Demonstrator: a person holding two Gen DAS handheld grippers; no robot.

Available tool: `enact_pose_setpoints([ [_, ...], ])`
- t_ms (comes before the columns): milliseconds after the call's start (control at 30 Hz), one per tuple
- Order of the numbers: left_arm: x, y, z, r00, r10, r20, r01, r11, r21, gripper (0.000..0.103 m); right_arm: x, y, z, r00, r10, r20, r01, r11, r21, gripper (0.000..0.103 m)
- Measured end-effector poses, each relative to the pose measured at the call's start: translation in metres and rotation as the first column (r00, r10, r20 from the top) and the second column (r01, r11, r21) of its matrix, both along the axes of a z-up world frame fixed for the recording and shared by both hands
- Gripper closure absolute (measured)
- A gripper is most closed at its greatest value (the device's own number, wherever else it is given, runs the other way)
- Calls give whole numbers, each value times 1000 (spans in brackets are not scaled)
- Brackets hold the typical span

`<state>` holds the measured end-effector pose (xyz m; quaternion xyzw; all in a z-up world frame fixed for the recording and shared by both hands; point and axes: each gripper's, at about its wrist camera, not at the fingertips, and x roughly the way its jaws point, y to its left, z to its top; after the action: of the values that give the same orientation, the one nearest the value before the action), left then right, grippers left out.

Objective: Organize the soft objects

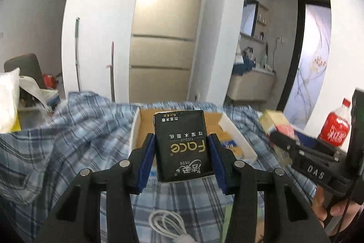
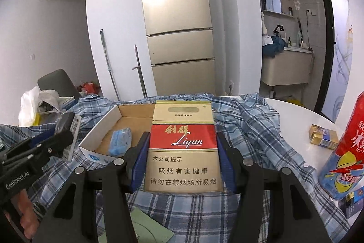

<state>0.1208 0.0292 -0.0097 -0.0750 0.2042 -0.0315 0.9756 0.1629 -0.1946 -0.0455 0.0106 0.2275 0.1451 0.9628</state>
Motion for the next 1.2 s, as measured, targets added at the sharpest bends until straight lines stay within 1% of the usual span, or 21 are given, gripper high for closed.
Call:
enact_pose_setpoints([
  [200, -6, 3, 7, 999, -6, 35, 6, 1000, -7, 54, -2, -2, 0, 1000, 9, 29, -9, 1000, 11, 48],
  [300, -10, -3, 8, 999, -13, 45, 13, 1000, 12, 54, -7, -1, 2, 998, 20, 55, -21, 1000, 14, 48],
  [400, -9, -11, 6, 999, -5, 31, 3, 998, 57, 54, -11, 0, 3, 997, 23, 79, -23, 1000, 5, 48],
  [500, -8, -12, 4, 1000, -11, 19, 10, 999, 52, 54, -13, 1, 3, 996, 25, 88, -24, 1000, -7, 48],
  [633, -5, -6, 3, 1000, -21, -7, 21, 1000, 3, 54, -12, 3, 2, 996, 21, 82, -20, 1000, -18, 48],
  [700, -4, -4, 3, 1000, -16, -13, 15, 1000, -7, 54, -12, 3, 3, 997, 23, 80, -22, 1000, -15, 48],
  [800, -4, -3, 2, 1000, -14, -17, 14, 1000, -10, 54, -12, 2, 3, 996, 28, 80, -27, 1000, -13, 48],
  [933, -5, -9, 5, 1000, -2, -8, 2, 1000, 12, 54, -12, 0, 2, 996, 41, 84, -41, 999, -5, 48],
  [1000, -2, -10, 11, 1000, 0, -27, 1, 1000, 1, 54, -10, -1, -1, 996, 34, 79, -34, 999, -2, 48],
  [1033, -1, -10, 15, 999, 4, -37, -4, 1000, -1, 54, -8, -1, -3, 997, 19, 69, -18, 1000, -11, 48],
  [1100, 2, -12, 29, 999, -7, -48, 7, 1000, 5, 54, -9, 3, -2, 996, -30, 88, 35, 998, -46, 48],
  [1200, 4, -18, 61, 1000, -31, 6, 30, 997, 69, 54, -11, 9, 7, 994, -29, 108, 38, 996, -80, 48],
])
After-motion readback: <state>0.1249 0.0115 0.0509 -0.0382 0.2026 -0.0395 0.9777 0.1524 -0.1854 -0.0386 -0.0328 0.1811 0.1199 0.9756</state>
